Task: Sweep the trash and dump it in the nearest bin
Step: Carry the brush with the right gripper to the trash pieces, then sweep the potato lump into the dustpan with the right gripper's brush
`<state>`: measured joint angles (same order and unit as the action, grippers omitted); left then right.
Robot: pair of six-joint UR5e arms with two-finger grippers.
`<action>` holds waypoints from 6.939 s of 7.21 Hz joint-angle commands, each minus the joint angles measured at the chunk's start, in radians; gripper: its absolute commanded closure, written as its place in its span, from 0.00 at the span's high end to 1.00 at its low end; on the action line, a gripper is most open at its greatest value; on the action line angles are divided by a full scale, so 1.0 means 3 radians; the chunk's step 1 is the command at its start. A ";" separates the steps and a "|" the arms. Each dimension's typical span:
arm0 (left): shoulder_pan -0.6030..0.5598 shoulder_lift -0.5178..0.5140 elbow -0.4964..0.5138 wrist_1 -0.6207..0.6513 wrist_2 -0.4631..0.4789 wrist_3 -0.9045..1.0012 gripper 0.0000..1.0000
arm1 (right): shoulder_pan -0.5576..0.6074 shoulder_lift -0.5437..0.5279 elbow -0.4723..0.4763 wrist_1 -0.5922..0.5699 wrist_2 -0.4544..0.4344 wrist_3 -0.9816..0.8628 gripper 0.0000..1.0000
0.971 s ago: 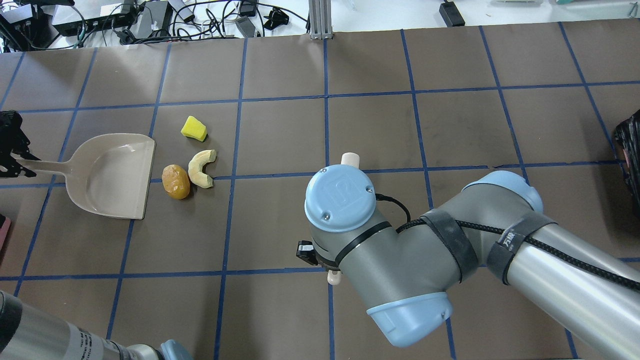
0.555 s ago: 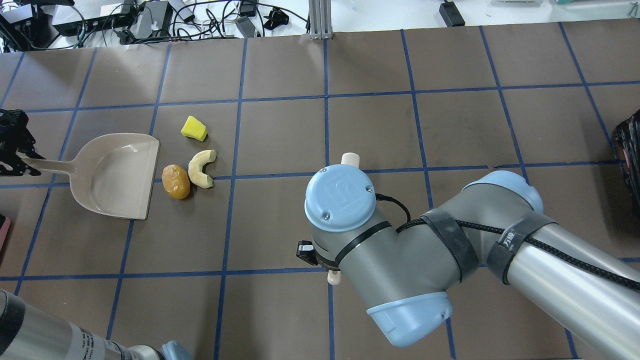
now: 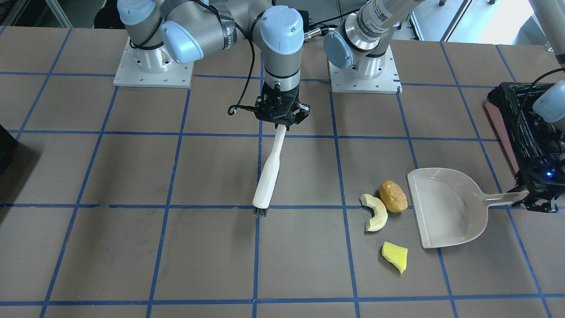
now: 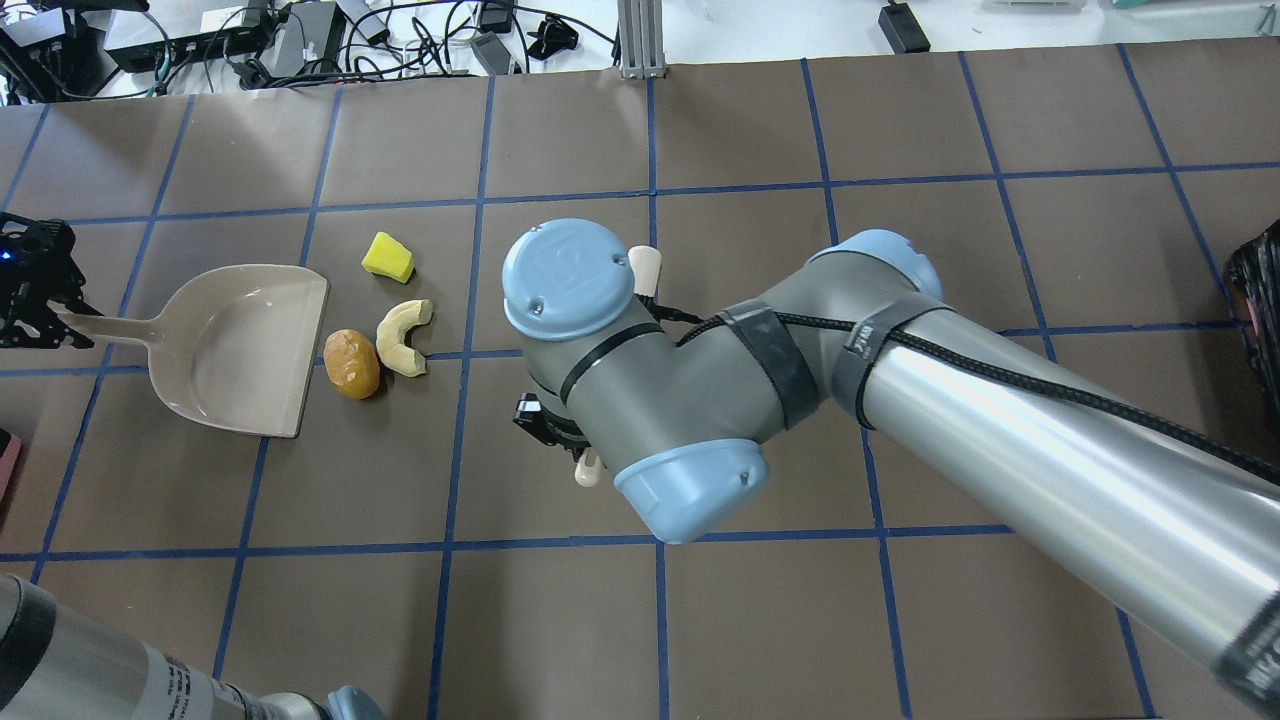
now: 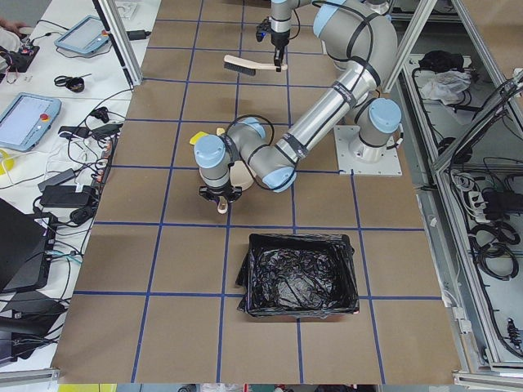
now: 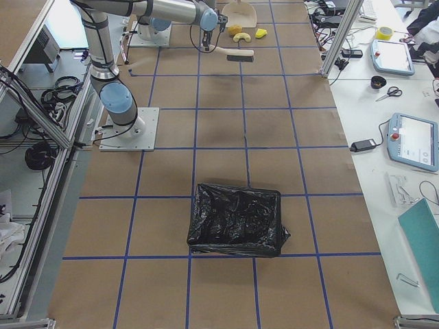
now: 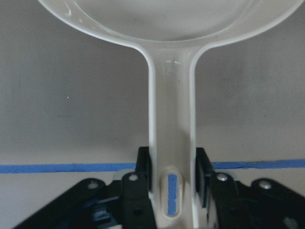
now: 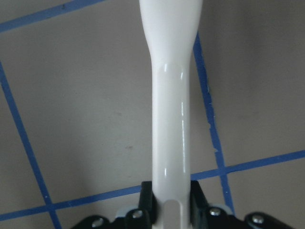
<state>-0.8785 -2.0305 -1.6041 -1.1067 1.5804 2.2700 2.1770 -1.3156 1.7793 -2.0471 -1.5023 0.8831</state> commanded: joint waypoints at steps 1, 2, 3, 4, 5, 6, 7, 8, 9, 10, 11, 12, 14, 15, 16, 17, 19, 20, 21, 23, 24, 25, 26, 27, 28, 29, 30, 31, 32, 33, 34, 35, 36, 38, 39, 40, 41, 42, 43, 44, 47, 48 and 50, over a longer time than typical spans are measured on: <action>-0.0017 -0.0002 -0.0002 0.0028 0.0029 -0.0004 0.00 | 0.0208 0.0263 -0.0239 -0.0084 0.0230 0.0867 0.00; -0.0017 -0.0002 -0.0002 0.0028 0.0030 -0.0009 0.00 | 0.0320 0.0411 -0.0447 -0.0089 0.0257 0.1114 0.00; -0.0022 -0.0002 -0.0002 0.0028 0.0030 -0.0009 0.00 | 0.0539 0.0691 -0.0703 -0.0100 0.0247 0.1440 0.00; -0.0022 -0.0002 -0.0002 0.0028 0.0030 -0.0029 0.00 | 0.0733 0.0947 -0.1044 -0.0100 0.0186 0.1666 0.00; -0.0022 -0.0007 -0.0002 0.0028 0.0030 -0.0030 0.00 | 0.0857 0.1121 -0.1291 -0.0080 0.0176 0.1810 0.00; -0.0022 -0.0007 -0.0002 0.0028 0.0030 -0.0030 0.00 | 0.0959 0.1133 -0.1324 -0.0059 0.0170 0.1872 0.00; -0.0022 -0.0007 -0.0002 0.0028 0.0030 -0.0030 0.00 | 0.1062 0.1138 -0.1375 -0.0059 0.0181 0.2086 0.00; -0.0022 -0.0012 -0.0002 0.0028 0.0030 -0.0030 0.00 | 0.1113 0.1169 -0.1446 -0.0094 0.0186 0.2371 0.00; -0.0022 -0.0017 -0.0002 0.0053 0.0030 -0.0030 0.00 | 0.1164 0.1265 -0.1609 -0.0095 0.0176 0.2511 0.00; -0.0022 -0.0027 -0.0002 0.0064 0.0030 -0.0030 0.00 | 0.1180 0.1408 -0.1818 -0.0085 0.0170 0.2522 0.00; -0.0022 -0.0027 -0.0002 0.0069 0.0030 -0.0030 0.00 | 0.1180 0.1511 -0.1896 -0.0064 0.0150 0.2512 0.00; -0.0022 -0.0027 -0.0002 0.0069 0.0030 -0.0030 0.00 | 0.1180 0.1577 -0.1892 -0.0064 0.0135 0.2507 0.00; -0.0022 -0.0027 -0.0002 0.0069 0.0030 -0.0030 0.00 | 0.1175 0.1593 -0.1917 -0.0069 0.0135 0.2497 0.00; -0.0022 -0.0027 -0.0002 0.0069 0.0030 -0.0030 0.00 | 0.1175 0.1609 -0.1917 -0.0069 0.0145 0.2492 0.00; -0.0022 -0.0032 -0.0002 0.0069 0.0030 -0.0030 0.00 | 0.1160 0.1619 -0.1927 -0.0099 0.0150 0.2482 0.00; -0.0022 -0.0032 -0.0002 0.0069 0.0030 -0.0030 0.00 | 0.1155 0.1619 -0.1963 -0.0125 0.0190 0.2406 0.00; -0.0022 -0.0032 -0.0002 0.0084 0.0030 -0.0030 0.00 | 0.1155 0.1736 -0.2055 -0.0151 0.0201 0.2359 0.00; -0.0022 -0.0032 -0.0002 0.0089 0.0030 -0.0030 0.00 | 0.1155 0.1843 -0.2146 -0.0166 0.0196 0.2354 0.00; -0.0022 -0.0032 -0.0002 0.0089 0.0035 -0.0030 0.00 | 0.1155 0.1884 -0.2218 -0.0166 0.0191 0.2354 0.00; -0.0027 -0.0037 -0.0002 0.0089 0.0035 -0.0030 0.00 | 0.1144 0.1900 -0.2224 -0.0166 0.0206 0.2257 0.00; -0.0032 -0.0037 -0.0002 0.0089 0.0035 -0.0030 0.00 | 0.1139 0.1915 -0.2249 -0.0171 0.0257 0.2084 0.00; -0.0053 -0.0032 -0.0002 0.0089 0.0040 -0.0030 0.00 | 0.1134 0.1916 -0.2260 -0.0176 0.0288 0.1860 0.00; -0.0058 -0.0037 -0.0002 0.0089 0.0055 -0.0030 0.00 | 0.1119 0.1916 -0.2270 -0.0247 0.0394 0.1640 0.00; -0.0058 -0.0037 -0.0002 0.0089 0.0055 -0.0030 0.00 | 0.1114 0.1961 -0.2341 -0.0273 0.0471 0.1359 0.00; -0.0058 -0.0032 -0.0002 0.0089 0.0055 -0.0030 0.00 | 0.1114 0.2032 -0.2468 -0.0274 0.0467 0.1245 0.00; -0.0058 -0.0037 -0.0002 0.0089 0.0055 -0.0030 0.00 | 0.1114 0.2109 -0.2560 -0.0274 0.0462 0.0854 0.00; -0.0058 -0.0037 -0.0002 0.0089 0.0055 -0.0030 0.00 | 0.1114 0.2125 -0.2617 -0.0274 0.0467 0.0496 0.00; -0.0058 -0.0037 -0.0002 0.0089 0.0055 -0.0030 0.00 | 0.1114 0.2130 -0.2663 -0.0274 0.0472 0.0087 0.00; -0.0058 -0.0037 -0.0002 0.0089 0.0055 -0.0035 0.00 | 0.1114 0.2181 -0.2714 -0.0274 0.0502 -0.0220 0.00; -0.0058 -0.0037 -0.0002 0.0089 0.0055 -0.0035 0.00 | 0.1114 0.2207 -0.2770 -0.0274 0.0579 -0.0370 0.00; -0.0063 -0.0037 -0.0002 0.0089 0.0055 -0.0035 0.00 | 0.1114 0.2156 -0.2771 -0.0263 0.0585 -0.0362 0.00; -0.0058 -0.0037 -0.0002 0.0089 0.0055 -0.0035 0.00 | 0.1099 0.2115 -0.2751 -0.0213 0.0559 -0.0210 0.00; -0.0058 -0.0037 -0.0002 0.0089 0.0055 -0.0030 0.00 | 0.1043 0.2085 -0.2725 -0.0136 0.0529 -0.0082 0.00; -0.0063 -0.0037 -0.0002 0.0089 0.0055 -0.0035 0.00 | 0.0849 0.1886 -0.2674 0.0404 0.0533 -0.0075 0.00; -0.0058 -0.0037 -0.0002 0.0089 0.0055 -0.0035 0.00 | 0.0782 0.1809 -0.2552 0.0457 0.0508 0.0122 0.00; -0.0058 -0.0048 -0.0002 0.0094 0.0055 -0.0035 0.00 | 0.0685 0.1707 -0.2394 0.0493 0.0457 0.0306 0.00; -0.0058 -0.0053 -0.0002 0.0125 0.0055 -0.0030 0.00 | 0.0532 0.1615 -0.2291 0.0493 0.0452 0.0465 0.00; -0.0058 -0.0058 -0.0002 0.0140 0.0055 -0.0030 0.00 | 0.0389 0.1558 -0.2240 0.0504 0.0426 0.0467 0.00; -0.0063 -0.0058 -0.0002 0.0140 0.0055 -0.0035 0.00 | 0.0261 0.1578 -0.2249 0.0509 0.0472 0.0442 0.00; -0.0063 -0.0058 -0.0002 0.0140 0.0060 -0.0035 0.00 | 0.0229 0.1634 -0.2275 0.0504 0.0492 0.0456 0.00; -0.0063 -0.0068 -0.0002 0.0146 0.0060 -0.0030 0.00 | 0.0234 0.1777 -0.2407 0.0498 0.0691 0.0635 0.00; -0.0063 -0.0068 -0.0002 0.0146 0.0055 -0.0030 0.00 | 0.0244 0.1828 -0.2448 0.0498 0.0717 0.0696 0.00; -0.0063 -0.0068 -0.0002 0.0146 0.0060 -0.0030 0.00 | 0.0336 0.1859 -0.2454 0.0498 0.0712 0.0707 0.00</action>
<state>-0.8974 -2.0509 -1.6045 -1.0630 1.5973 2.2604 2.2628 -0.7648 1.0463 -1.8981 -1.2904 1.0910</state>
